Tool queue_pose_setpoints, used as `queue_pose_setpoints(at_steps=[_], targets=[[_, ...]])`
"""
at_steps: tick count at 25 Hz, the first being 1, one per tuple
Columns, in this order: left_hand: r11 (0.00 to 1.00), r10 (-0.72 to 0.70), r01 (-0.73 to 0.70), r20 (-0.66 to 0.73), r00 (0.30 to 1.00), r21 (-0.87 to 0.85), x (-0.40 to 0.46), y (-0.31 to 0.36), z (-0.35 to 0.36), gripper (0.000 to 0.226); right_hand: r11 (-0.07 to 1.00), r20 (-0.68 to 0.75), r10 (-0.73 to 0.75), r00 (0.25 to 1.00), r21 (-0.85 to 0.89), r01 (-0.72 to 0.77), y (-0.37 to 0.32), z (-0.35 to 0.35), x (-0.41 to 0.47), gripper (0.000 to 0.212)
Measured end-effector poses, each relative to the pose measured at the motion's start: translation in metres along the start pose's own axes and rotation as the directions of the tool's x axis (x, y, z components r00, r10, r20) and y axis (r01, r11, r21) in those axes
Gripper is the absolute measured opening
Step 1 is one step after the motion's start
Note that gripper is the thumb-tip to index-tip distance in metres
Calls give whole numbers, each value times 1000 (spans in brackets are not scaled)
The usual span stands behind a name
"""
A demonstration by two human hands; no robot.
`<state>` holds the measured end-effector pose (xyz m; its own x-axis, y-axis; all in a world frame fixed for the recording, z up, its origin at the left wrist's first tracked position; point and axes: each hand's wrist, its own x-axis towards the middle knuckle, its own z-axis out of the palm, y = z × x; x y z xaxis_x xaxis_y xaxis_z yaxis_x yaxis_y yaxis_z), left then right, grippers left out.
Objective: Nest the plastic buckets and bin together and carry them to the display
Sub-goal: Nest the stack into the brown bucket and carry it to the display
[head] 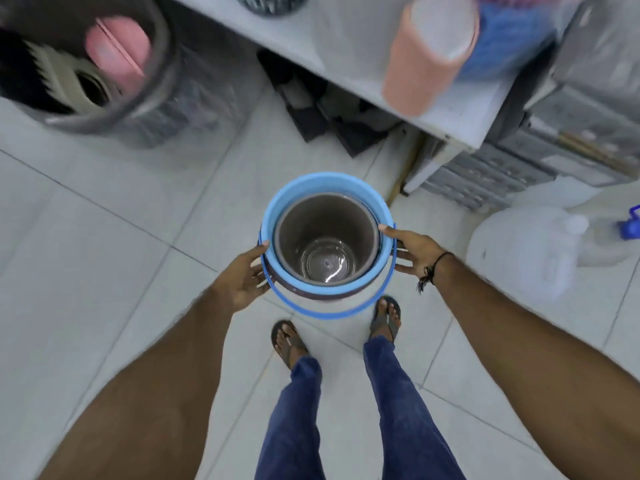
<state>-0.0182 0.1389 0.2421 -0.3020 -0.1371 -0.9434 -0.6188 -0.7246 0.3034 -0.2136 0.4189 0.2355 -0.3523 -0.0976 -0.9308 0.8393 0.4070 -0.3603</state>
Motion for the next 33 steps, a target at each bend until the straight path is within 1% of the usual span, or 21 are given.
queue_pose_setpoints(at_steps=[3, 6, 8, 10, 11, 13, 14, 16, 17, 21, 23, 24, 26, 28, 29, 31, 33], targets=[[995, 99, -100, 76, 992, 15, -82, 73, -22, 32, 989, 13, -148, 989, -4, 148, -68, 37, -89, 44], [975, 218, -221, 79, 973, 24, -150, 141, -34, 35, 962, 7, -270, 963, -32, 270, -134, 73, -164, 37], [947, 315, -319, 97, 944, 32, -194, 188, -37, 36, 938, 27, -346, 938, -28, 347, -180, 93, -212, 33], [910, 404, -412, 111, 908, 54, -233, 239, -32, 30, 896, 29, -443, 896, -6, 444, -227, 107, -252, 35], [889, 446, -455, 121, 887, 60, -252, 265, -27, 29, 868, 10, -497, 868, -15, 497, -251, 112, -271, 40], [845, 515, -530, 164, 841, 65, -283, 314, -15, 34, 813, -31, -582, 813, -27, 581, -297, 119, -303, 48], [822, 551, -567, 171, 817, 60, -295, 340, -8, 32, 787, -39, -617, 786, -20, 617, -322, 122, -317, 47], [782, 605, -620, 168, 779, 61, -311, 388, 7, 30, 728, -32, -685, 728, 13, 686, -372, 126, -335, 34], [764, 625, -643, 173, 761, 65, -316, 413, 16, 30, 704, -23, -709, 704, 34, 710, -398, 127, -340, 32], [705, 680, -706, 214, 701, 73, -319, 508, 58, 31, 630, -69, -770, 635, 78, 772, -499, 123, -341, 34], [704, 683, -707, 207, 700, 65, -309, 560, 83, 31, 605, -53, -790, 611, 99, 790, -551, 121, -327, 31], [711, 676, -700, 206, 708, 72, -304, 577, 92, 31, 598, -60, -794, 604, 98, 796, -567, 120, -322, 29], [728, 650, -678, 212, 730, 101, -287, 617, 113, 32, 607, -96, -784, 614, 87, 790, -607, 116, -302, 30], [743, 635, -662, 208, 744, 102, -262, 647, 130, 37, 638, -106, -762, 639, 44, 768, -640, 116, -279, 29], [755, 625, -649, 200, 755, 95, -250, 657, 136, 39, 666, -97, -740, 665, 33, 746, -651, 117, -268, 30], [795, 587, -603, 168, 792, 65, -219, 674, 145, 35, 734, -98, -676, 731, 9, 680, -671, 125, -234, 32], [864, 485, -497, 136, 864, 75, -186, 684, 144, 32, 793, -78, -608, 790, -23, 609, -677, 132, -200, 34]])
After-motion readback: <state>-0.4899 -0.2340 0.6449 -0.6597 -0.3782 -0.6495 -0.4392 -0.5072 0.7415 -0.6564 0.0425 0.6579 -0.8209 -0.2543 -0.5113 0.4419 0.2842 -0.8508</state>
